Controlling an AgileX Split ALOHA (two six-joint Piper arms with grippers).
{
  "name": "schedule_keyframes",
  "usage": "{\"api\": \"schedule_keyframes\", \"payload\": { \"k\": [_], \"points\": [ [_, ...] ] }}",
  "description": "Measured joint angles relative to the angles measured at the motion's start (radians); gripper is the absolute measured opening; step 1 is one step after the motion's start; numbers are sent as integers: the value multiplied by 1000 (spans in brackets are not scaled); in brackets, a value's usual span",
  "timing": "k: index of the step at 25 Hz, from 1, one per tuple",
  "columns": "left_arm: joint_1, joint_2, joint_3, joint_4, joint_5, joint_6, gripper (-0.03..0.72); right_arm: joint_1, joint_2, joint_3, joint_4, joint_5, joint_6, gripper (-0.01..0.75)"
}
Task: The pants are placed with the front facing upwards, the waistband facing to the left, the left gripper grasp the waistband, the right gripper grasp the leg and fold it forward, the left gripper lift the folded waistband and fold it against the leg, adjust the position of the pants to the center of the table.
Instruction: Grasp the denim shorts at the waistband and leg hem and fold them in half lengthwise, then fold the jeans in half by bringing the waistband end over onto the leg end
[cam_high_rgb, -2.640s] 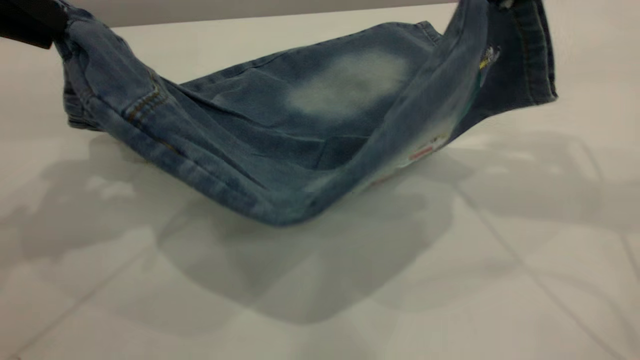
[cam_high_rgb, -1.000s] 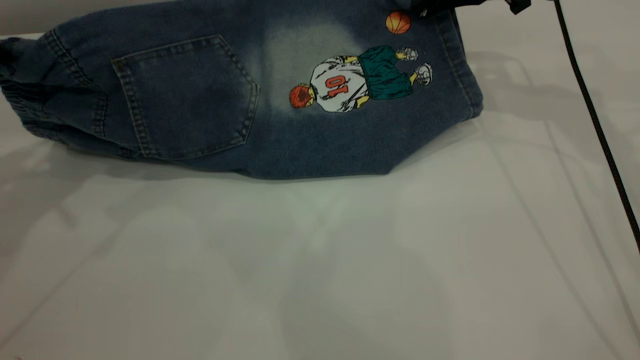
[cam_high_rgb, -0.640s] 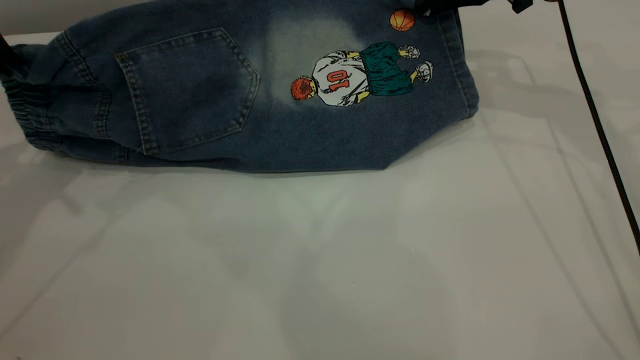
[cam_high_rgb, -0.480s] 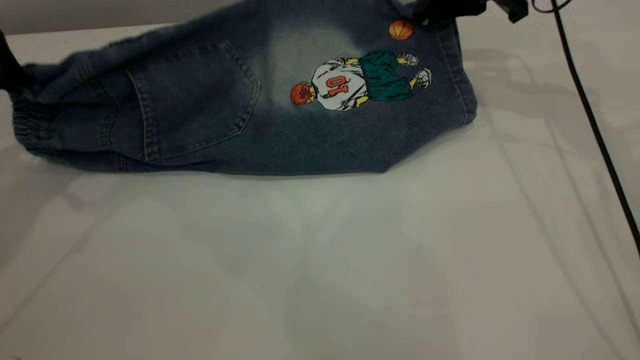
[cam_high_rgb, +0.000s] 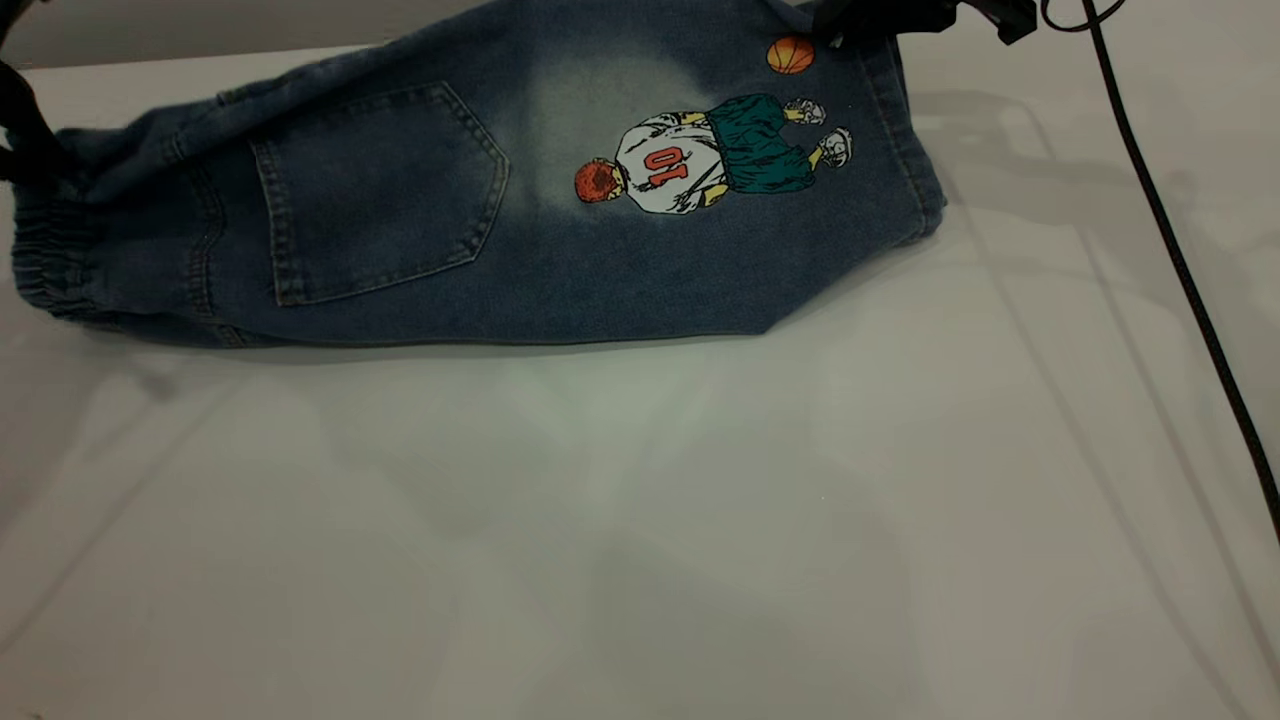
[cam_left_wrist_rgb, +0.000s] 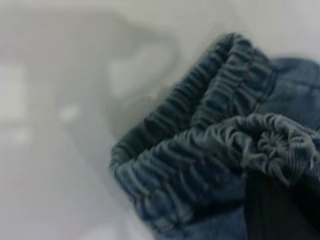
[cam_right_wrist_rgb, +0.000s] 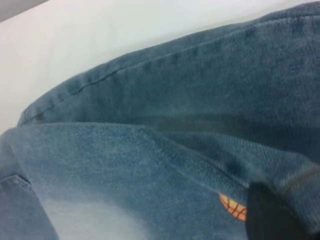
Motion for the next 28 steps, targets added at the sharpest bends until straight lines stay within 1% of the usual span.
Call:
{"api": "schedule_keyframes", "payload": {
  "k": [3, 6, 8, 10, 12, 16, 19, 20, 22, 25, 28],
  "points": [
    [0, 0, 0, 1, -37, 5, 89, 0, 0, 0, 0, 0, -19, 22],
    [0, 0, 0, 2, -46, 58, 89, 0, 0, 0, 0, 0, -25, 46],
    [0, 0, 0, 2, -46, 96, 92, 0, 0, 0, 5, 0, -25, 84],
    [0, -1, 0, 2, -46, 113, 115, 0, 0, 0, 19, 0, -25, 146],
    [0, -1, 0, 2, -48, 118, 161, 0, 0, 0, 35, 0, -36, 236],
    [0, -1, 0, 3, -54, 202, 334, 0, 0, 0, 66, 35, -74, 418],
    [0, -1, -1, 3, -53, 279, 461, 0, -1, 0, 64, 90, -77, 495],
    [0, -1, -1, 3, -46, 300, 491, 0, -1, 0, 62, 115, -77, 506],
    [0, -1, -1, 8, -8, 327, 524, 0, -1, 0, 59, 169, -79, 515],
    [11, -1, -1, 46, 78, 365, 535, 0, -1, 0, 55, 270, -99, 518],
    [61, -1, -1, 90, 153, 361, 539, 0, -1, 0, 55, 348, -101, 518]
  ]
}}
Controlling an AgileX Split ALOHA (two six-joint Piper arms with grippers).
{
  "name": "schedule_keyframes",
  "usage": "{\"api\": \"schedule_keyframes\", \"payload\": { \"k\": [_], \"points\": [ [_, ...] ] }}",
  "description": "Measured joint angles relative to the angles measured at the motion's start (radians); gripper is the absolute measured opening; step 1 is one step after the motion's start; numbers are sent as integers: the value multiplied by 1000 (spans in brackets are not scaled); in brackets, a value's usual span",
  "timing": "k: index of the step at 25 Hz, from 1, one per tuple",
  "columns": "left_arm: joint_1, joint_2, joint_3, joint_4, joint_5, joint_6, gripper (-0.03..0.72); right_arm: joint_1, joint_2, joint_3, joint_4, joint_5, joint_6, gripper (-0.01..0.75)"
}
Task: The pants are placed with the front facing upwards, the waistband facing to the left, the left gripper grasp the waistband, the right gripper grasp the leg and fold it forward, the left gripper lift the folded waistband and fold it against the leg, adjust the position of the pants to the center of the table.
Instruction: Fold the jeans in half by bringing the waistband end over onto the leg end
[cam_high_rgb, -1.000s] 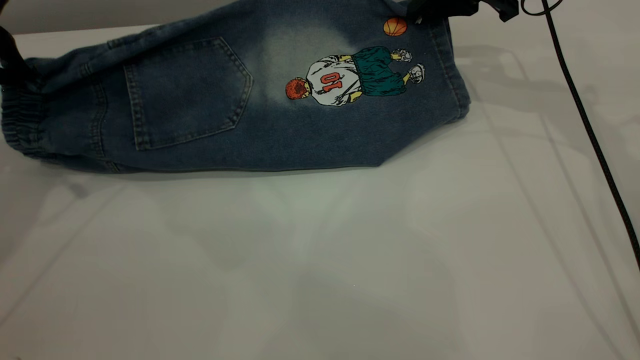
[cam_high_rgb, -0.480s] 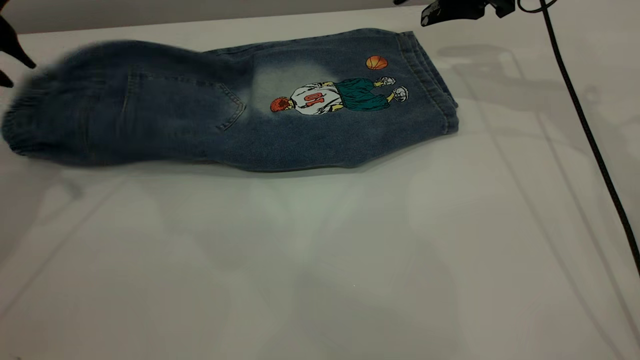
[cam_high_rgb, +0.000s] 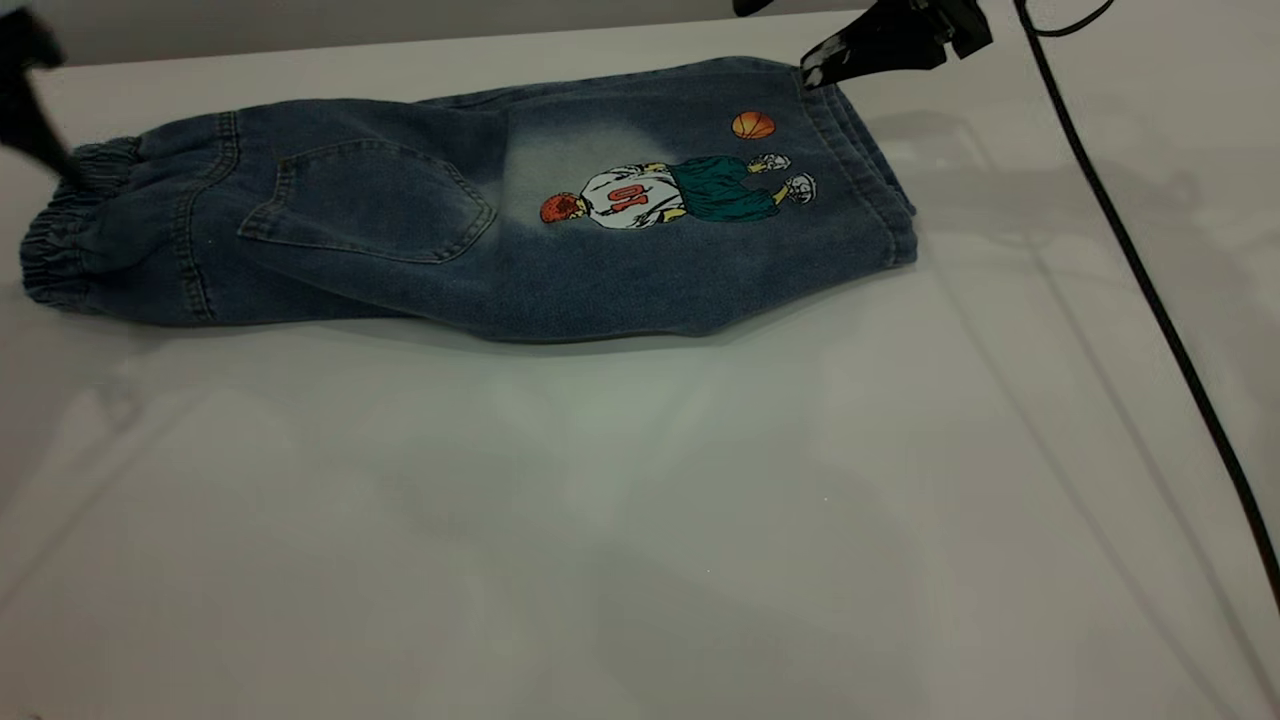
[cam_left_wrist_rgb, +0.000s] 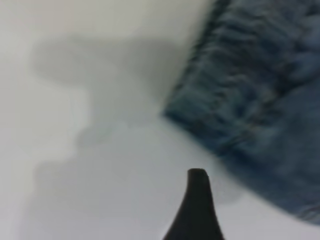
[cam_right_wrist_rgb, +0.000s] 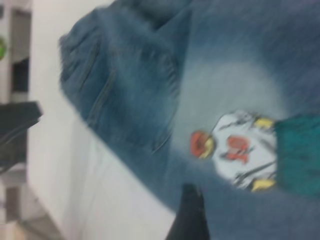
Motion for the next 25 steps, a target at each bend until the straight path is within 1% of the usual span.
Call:
{"api": "schedule_keyframes", "payload": {
  "k": [3, 7, 10, 13, 15, 20, 23, 25],
  "points": [
    [80, -1, 0, -7, 61, 0, 539, 0, 0, 0, 0, 43, 0, 518],
    [187, -2, -19, -12, 136, 64, 538, 0, 0, 0, 0, 47, -1, 519],
    [255, -2, -55, -47, 202, 161, 531, 0, 0, 0, 0, 50, -1, 512],
    [315, -2, -91, -148, 253, 305, 529, 0, 0, 0, 0, 50, -2, 506],
    [336, -2, -109, -238, 294, 429, 529, 0, 0, 0, 0, 50, -2, 505],
    [347, 40, -133, -510, 401, 753, 516, 0, 0, 0, 1, 50, -2, 505],
    [347, 112, -162, -641, 471, 894, 505, 0, 0, 0, 1, 50, -2, 505],
    [350, 167, -186, -694, 496, 949, 505, 0, 0, 0, 1, 50, -2, 505]
  ]
}}
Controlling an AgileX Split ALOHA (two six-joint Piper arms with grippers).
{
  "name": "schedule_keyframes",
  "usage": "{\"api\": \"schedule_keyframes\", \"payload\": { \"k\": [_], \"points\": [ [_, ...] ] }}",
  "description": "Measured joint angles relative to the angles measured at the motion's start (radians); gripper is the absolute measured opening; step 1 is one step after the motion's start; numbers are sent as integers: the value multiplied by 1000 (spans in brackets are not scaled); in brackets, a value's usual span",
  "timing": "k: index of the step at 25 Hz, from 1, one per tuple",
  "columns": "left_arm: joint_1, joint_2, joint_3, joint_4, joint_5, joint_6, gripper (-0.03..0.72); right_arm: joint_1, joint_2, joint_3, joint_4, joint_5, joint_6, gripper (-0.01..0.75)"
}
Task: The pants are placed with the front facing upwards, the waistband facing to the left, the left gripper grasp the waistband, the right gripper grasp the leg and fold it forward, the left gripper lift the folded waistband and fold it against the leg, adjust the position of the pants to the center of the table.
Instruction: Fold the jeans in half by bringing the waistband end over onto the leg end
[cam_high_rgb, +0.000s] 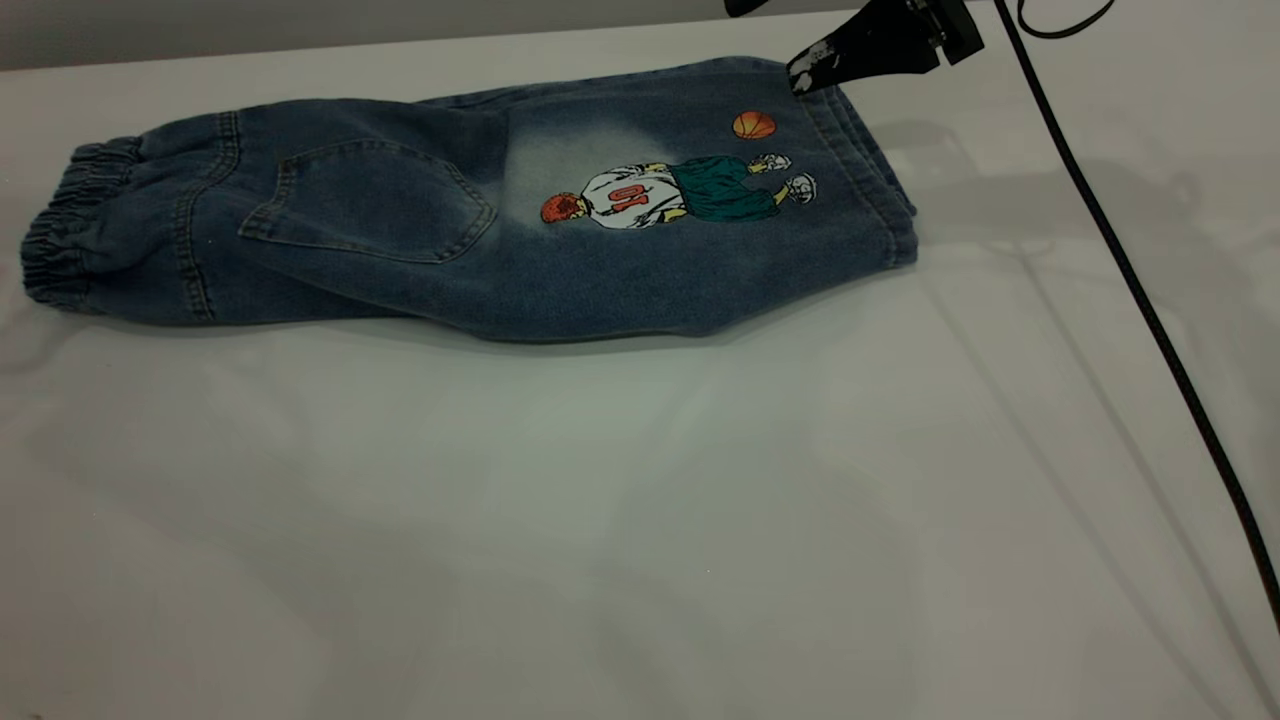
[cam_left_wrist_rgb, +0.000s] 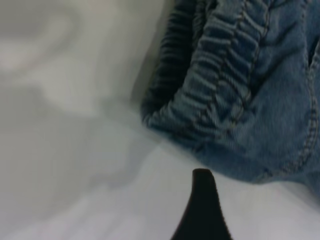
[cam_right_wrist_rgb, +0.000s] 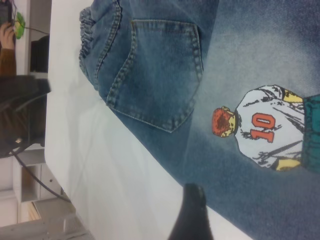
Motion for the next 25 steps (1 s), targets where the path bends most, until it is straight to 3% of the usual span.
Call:
{"api": "schedule_keyframes", "payload": {
  "k": [5, 10, 15, 25],
  "points": [
    [7, 105, -68, -14, 96, 8, 504, 0, 0, 0, -7, 2, 1, 505],
    [7, 135, -107, 36, 63, -118, 504, 0, 0, 0, -33, -11, -1, 505],
    [7, 198, -178, 51, 103, -223, 504, 0, 0, 0, -34, -12, -1, 505],
    [6, 257, -245, 95, 131, -294, 504, 0, 0, 0, -37, -18, -2, 505]
  ]
}}
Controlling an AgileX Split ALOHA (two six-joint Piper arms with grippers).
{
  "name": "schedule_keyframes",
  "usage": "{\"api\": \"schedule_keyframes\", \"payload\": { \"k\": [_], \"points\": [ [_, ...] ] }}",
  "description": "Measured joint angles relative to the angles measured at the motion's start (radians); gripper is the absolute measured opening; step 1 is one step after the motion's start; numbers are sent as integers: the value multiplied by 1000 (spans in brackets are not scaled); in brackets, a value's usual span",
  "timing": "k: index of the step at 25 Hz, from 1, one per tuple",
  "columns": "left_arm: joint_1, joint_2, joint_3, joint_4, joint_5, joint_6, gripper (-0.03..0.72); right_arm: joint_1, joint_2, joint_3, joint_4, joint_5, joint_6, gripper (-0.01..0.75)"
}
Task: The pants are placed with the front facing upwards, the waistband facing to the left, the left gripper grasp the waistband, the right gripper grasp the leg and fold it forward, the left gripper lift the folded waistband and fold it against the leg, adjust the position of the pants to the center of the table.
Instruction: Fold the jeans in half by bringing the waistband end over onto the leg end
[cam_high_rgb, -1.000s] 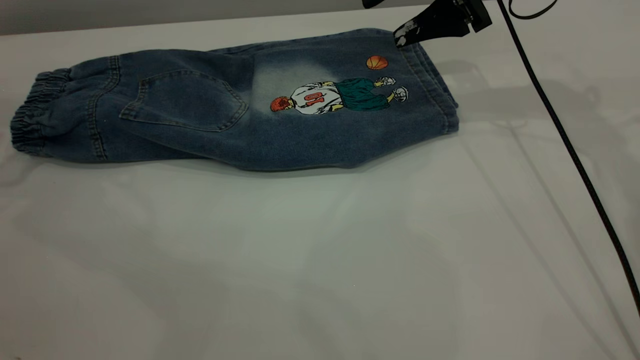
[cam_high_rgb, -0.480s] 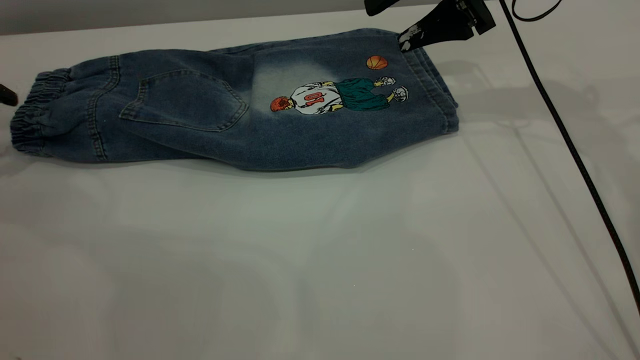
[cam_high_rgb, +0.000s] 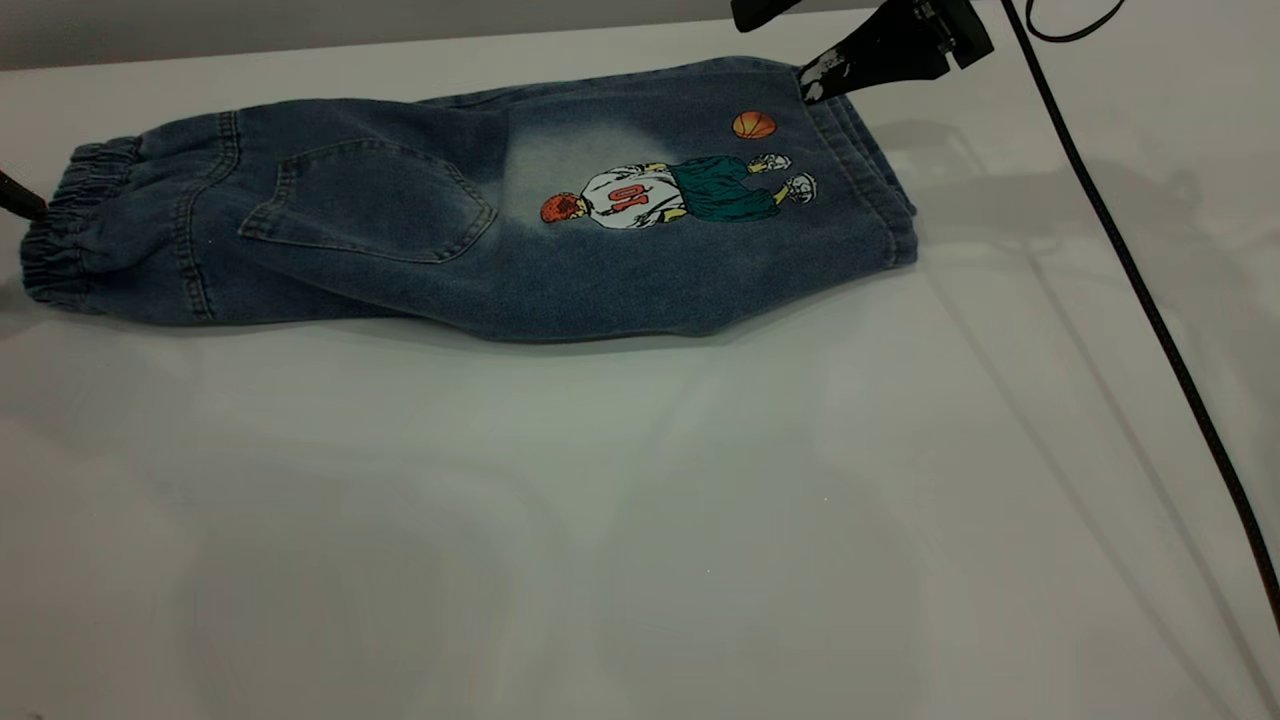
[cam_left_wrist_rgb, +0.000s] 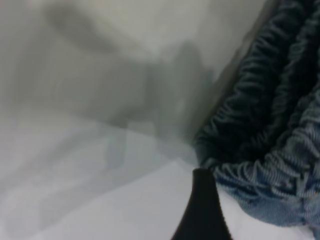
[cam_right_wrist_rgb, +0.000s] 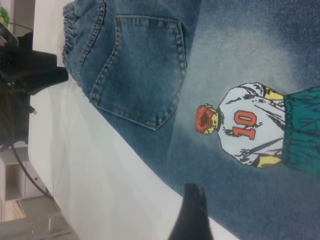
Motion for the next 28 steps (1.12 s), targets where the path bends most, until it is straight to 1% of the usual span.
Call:
{"api": "schedule_keyframes", "payload": {
  "k": [4, 9, 13, 16, 20, 28],
  "points": [
    [0, 17, 0, 20, -9, -3, 504, 0, 0, 0, 0, 0, 1, 505],
    [0, 47, -1, 0, -21, 5, 504, 0, 0, 0, 0, 0, 1, 505],
    [0, 59, -8, -61, 33, 64, 503, 0, 0, 0, 0, -1, 1, 505],
    [-1, 63, -11, -118, 15, 94, 503, 0, 0, 0, 0, -1, 0, 505],
    [-1, 64, -11, -119, -32, 97, 503, 0, 0, 0, 0, -2, 0, 505],
    [-1, 81, -11, -121, -31, 90, 503, 0, 0, 0, 0, -1, 0, 505]
  ]
}}
